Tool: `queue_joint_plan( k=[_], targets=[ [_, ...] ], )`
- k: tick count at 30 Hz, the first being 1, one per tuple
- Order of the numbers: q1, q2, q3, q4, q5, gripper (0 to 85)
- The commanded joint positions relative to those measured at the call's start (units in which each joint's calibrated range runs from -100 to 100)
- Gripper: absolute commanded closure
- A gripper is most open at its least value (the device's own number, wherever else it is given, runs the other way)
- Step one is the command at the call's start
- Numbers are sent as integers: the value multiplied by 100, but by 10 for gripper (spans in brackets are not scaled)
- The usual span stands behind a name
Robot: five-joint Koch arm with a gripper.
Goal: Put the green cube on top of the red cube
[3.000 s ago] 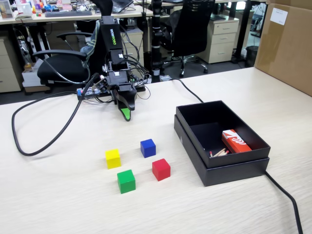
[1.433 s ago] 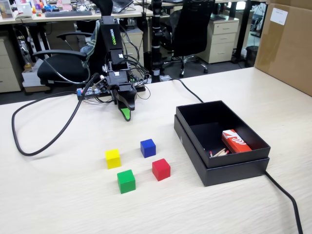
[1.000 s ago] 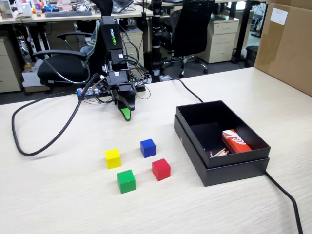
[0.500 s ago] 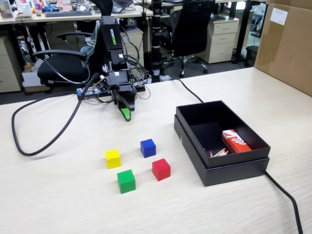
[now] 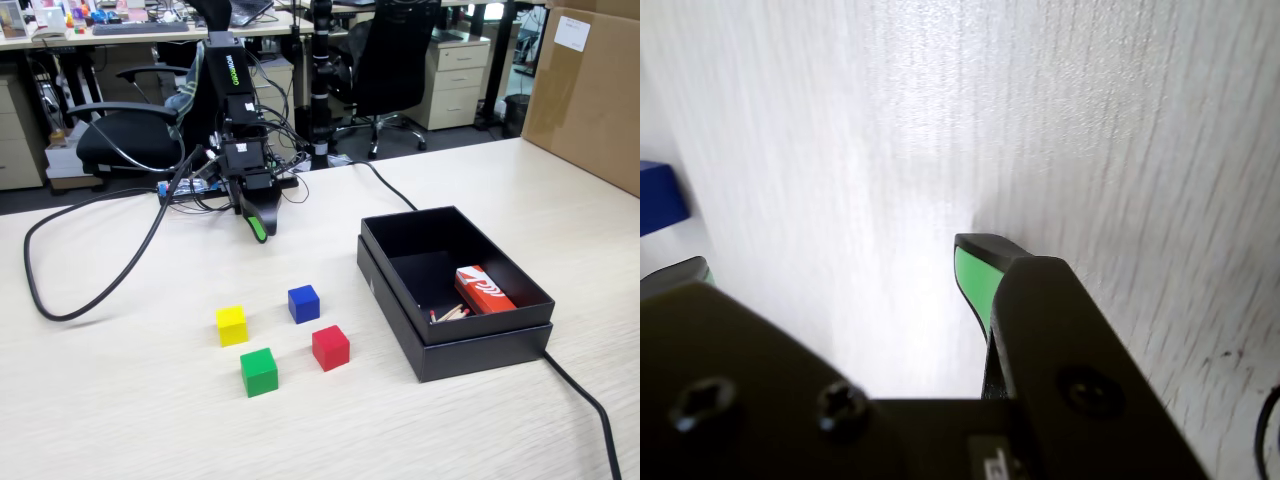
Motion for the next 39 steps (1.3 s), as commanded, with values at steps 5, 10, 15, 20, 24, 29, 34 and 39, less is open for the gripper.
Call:
queue_joint_plan(
  k=[5, 10, 15, 20, 24, 29, 34, 39],
  targets=[
    [44, 593, 2405, -1440, 181, 382],
    [5, 1649, 4300, -2131, 205, 383],
    [-117, 2762, 5732, -2356, 200, 406],
    [-288, 4563, 7228, -2356, 176, 410],
    [-425, 5780, 8216, -2356, 147, 410],
    [-523, 7019, 9177, -2356, 103, 408],
    [-557, 8315, 10029, -2356, 78, 407],
    [-562, 9807, 10873, -2287, 63, 403]
  ],
)
